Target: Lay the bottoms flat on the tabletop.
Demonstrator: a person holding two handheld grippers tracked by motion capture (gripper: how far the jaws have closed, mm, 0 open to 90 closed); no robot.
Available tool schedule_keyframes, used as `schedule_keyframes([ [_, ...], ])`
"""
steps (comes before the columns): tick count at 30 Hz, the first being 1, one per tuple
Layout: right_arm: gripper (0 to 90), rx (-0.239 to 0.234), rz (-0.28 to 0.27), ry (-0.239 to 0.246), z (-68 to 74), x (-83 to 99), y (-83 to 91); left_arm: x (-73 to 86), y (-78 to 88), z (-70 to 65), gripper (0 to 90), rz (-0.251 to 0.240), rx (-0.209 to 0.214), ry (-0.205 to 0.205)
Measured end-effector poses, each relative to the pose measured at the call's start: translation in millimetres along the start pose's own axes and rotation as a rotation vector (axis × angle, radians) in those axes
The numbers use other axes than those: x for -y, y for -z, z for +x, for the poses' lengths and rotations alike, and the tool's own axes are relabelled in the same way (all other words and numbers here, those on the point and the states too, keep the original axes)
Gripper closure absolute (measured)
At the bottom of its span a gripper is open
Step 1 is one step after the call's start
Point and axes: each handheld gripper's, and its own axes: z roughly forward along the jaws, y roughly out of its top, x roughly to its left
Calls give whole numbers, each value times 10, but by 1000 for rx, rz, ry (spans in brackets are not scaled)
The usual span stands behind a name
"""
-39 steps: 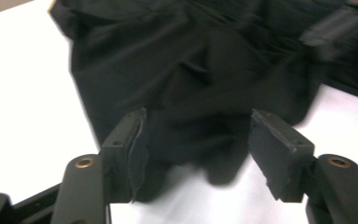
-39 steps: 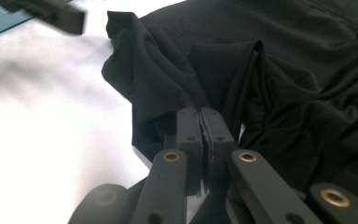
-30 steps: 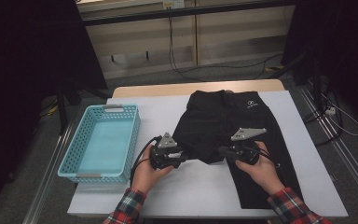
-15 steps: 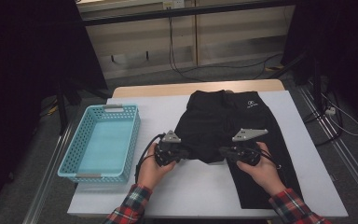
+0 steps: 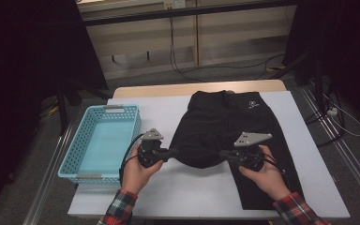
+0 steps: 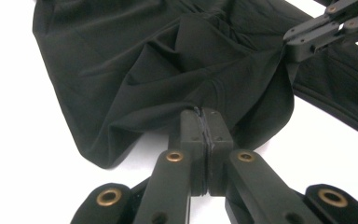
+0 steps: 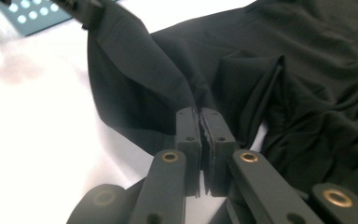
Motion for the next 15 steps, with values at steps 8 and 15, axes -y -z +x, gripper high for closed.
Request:
schedule_keyframes([
  [8,874,-39,22,38,181,95,94,91,86,-89,891,36,11,-19],
  [15,873,-88,63,56,359,218,168,176,180,-228,890,72,37,-45],
])
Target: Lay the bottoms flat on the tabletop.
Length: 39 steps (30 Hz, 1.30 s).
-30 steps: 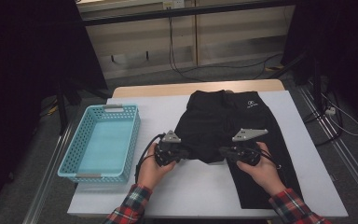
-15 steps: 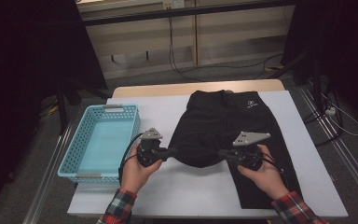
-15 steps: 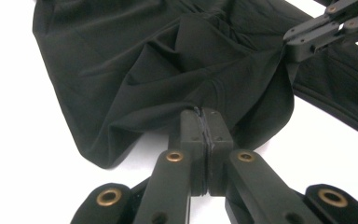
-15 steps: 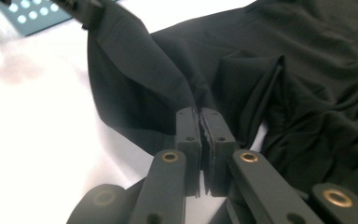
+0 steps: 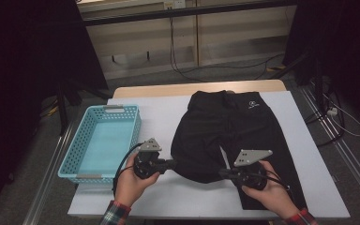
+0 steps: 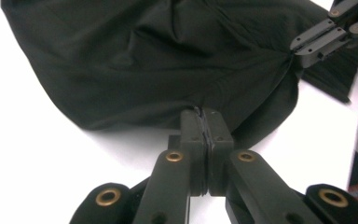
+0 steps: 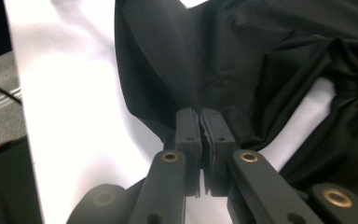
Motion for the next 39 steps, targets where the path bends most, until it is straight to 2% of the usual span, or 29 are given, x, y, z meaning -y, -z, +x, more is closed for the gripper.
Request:
schedule_keyframes([
  [7,869,-40,31,21,129,41,-68,117,68,-20,890,43,-3,2],
  [14,865,-75,50,47,231,27,-128,170,132,31,878,38,4,27],
  [15,848,-84,55,52,243,26,-146,173,116,42,849,24,-17,31],
  [17,822,-91,60,51,239,33,-160,172,85,53,673,-5,-65,25],
  [18,805,-88,61,50,234,37,-162,172,68,61,592,-8,-79,18],
  [20,784,-88,51,48,218,35,-151,177,26,82,505,-5,-109,7],
  [21,758,-81,41,46,207,30,-140,180,-1,93,473,-3,-112,23],
  [23,632,-52,15,40,175,16,-120,183,-60,111,470,8,-130,21],
  [25,583,-55,-5,12,131,8,-102,182,-112,134,453,20,-145,30],
  [26,547,-38,-8,6,110,8,-97,181,-132,147,450,26,-152,38],
  [28,542,-9,-4,6,68,14,-97,181,-183,159,450,44,-173,35],
  [30,520,-4,-3,-7,34,24,-109,186,-230,167,459,64,-196,19],
  [32,511,4,6,-8,17,31,-128,196,-265,178,507,90,-210,20],
  [33,508,1,4,-9,14,34,-134,200,-280,183,539,95,-232,22],
  [34,496,3,8,-11,16,37,-141,197,-297,191,549,114,-246,8],
  [35,490,4,12,-7,17,40,-150,194,-310,199,591,131,-247,4],
  [37,489,7,17,-7,21,45,-172,189,-310,238,687,133,-248,16],
  [38,489,11,22,-5,24,47,-183,178,-290,259,763,142,-252,28],
  [39,489,14,25,-1,25,47,-191,169,-271,273,827,136,-282,30],
])
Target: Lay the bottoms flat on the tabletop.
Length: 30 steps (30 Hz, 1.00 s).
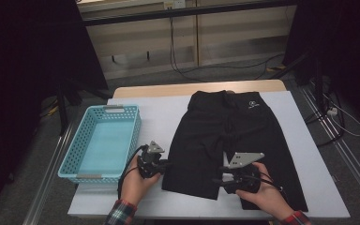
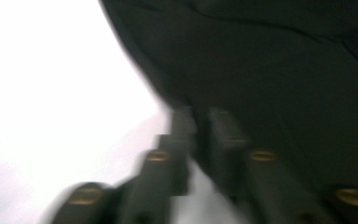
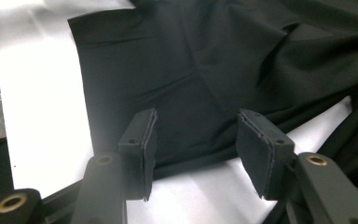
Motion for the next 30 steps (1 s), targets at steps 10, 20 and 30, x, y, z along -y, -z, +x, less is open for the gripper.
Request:
schedule_keyframes([
  [10,457,28,-2,4,-20,-9,-11,39,-58,41,517,-43,-14,16],
  [20,541,34,65,38,16,-17,-126,15,-50,11,675,-13,16,28],
  [30,828,26,84,38,49,7,-189,2,-56,-5,858,1,76,51],
])
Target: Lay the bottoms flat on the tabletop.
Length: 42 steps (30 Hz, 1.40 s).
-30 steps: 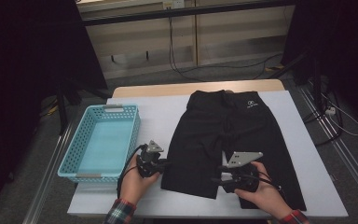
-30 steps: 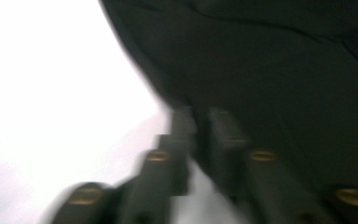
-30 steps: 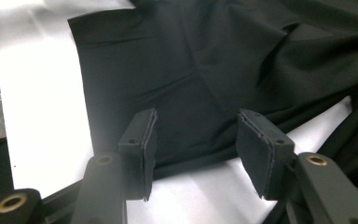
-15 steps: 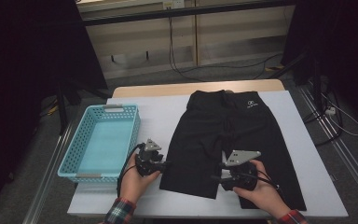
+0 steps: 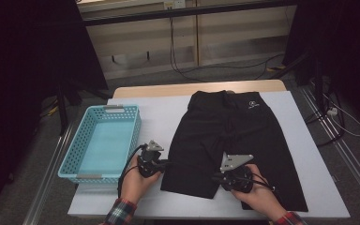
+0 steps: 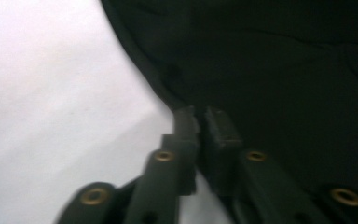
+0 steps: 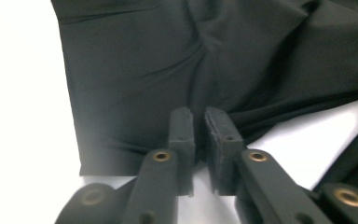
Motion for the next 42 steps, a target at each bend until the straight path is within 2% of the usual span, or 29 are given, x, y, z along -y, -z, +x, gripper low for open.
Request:
schedule_keyframes([
  [2,870,-2,1,-1,-1,-3,3,-6,1,-16,889,5,2,1],
  [5,878,-12,4,-13,-5,-5,13,-10,9,-34,894,7,43,22],
  [7,877,-21,3,-11,2,-2,31,-16,34,-48,897,22,63,9],
  [8,876,-23,-3,-6,11,1,43,-19,54,-58,898,15,70,17],
  [10,876,-34,-9,1,27,6,76,-22,107,-53,898,2,71,13],
  [12,877,-38,-11,4,34,14,111,-13,152,-41,898,-14,71,27],
  [15,880,-57,-16,-2,31,25,146,6,206,-4,898,-15,82,42],
  [18,878,-53,-28,-3,44,18,156,19,221,1,898,-20,77,41],
  [20,858,-48,-26,8,49,9,142,28,200,8,896,-24,70,38],
  [22,840,-21,-16,24,51,12,117,31,156,0,891,-37,56,26],
  [23,817,-16,-11,27,52,12,109,28,133,-1,891,-24,61,21],
  [26,708,4,-33,31,70,-4,128,21,95,-1,882,-27,52,10],
  [27,709,3,-43,38,79,-12,139,22,89,0,877,-26,52,7],
  [29,674,-23,-56,46,111,-27,155,31,89,-4,797,-43,36,21],
  [30,661,-34,-61,50,133,-31,158,36,96,-7,700,-44,28,25],
  [32,649,-54,-53,66,182,-32,157,58,118,-20,641,-48,7,-8],
  [34,632,-74,-45,75,224,-24,150,89,134,-33,538,-54,5,-8],
  [37,616,-84,-21,86,255,-2,130,136,135,-44,494,-45,-5,-23],
  [40,607,-63,18,95,241,24,88,151,131,-42,481,-39,-7,-22],
  [41,625,-58,27,99,226,34,77,153,130,-40,481,-37,-9,-31],
  [42,686,-55,26,99,216,39,80,156,125,-40,483,-35,-8,-30],
])
